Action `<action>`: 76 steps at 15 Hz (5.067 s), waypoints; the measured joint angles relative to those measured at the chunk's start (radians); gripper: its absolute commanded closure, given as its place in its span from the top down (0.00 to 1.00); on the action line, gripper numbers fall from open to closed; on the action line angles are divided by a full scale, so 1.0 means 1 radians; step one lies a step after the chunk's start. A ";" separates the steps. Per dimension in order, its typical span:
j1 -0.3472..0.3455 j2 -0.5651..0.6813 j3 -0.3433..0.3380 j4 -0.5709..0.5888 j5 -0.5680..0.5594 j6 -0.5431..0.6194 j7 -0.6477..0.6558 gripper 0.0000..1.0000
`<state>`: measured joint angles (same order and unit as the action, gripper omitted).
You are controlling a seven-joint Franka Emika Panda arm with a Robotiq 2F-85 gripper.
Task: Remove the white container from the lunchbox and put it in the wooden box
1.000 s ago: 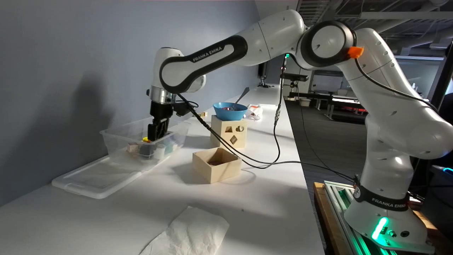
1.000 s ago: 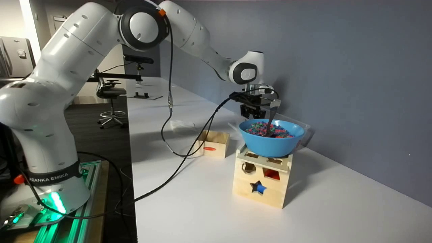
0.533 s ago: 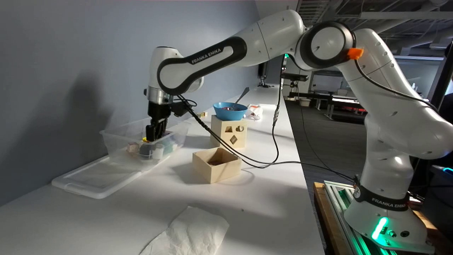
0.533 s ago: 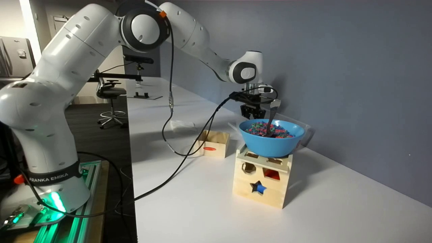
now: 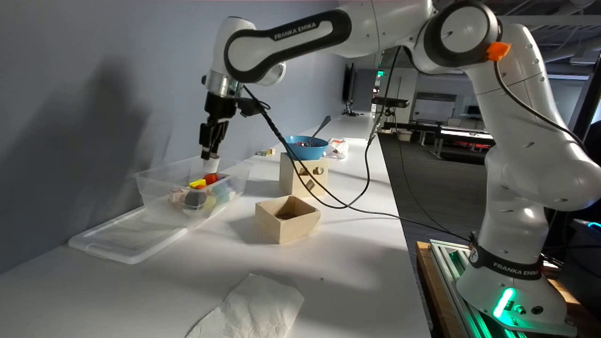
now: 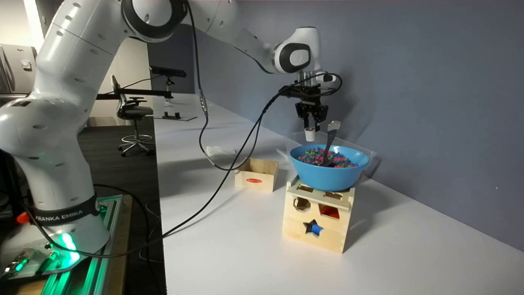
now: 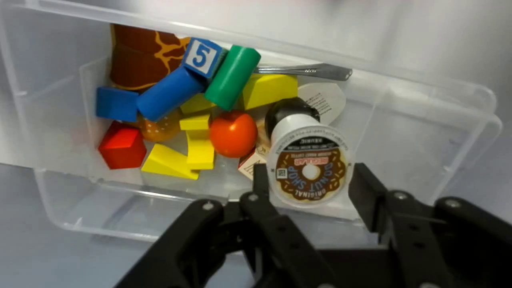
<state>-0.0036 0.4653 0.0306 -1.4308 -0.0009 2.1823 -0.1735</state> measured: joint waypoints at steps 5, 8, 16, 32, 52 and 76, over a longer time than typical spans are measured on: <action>-0.047 -0.221 0.048 -0.168 0.146 -0.091 -0.202 0.29; -0.046 -0.346 0.050 -0.295 0.195 -0.155 -0.247 0.29; -0.035 -0.579 0.015 -0.627 0.181 -0.178 -0.082 0.29; -0.048 -0.557 -0.085 -0.868 0.167 0.122 0.023 0.29; 0.038 -0.418 0.002 -0.816 0.091 0.198 0.214 0.29; 0.035 -0.381 0.004 -0.816 0.133 0.213 0.197 1.00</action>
<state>0.0314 0.0847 0.0342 -2.2469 0.1316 2.3955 0.0234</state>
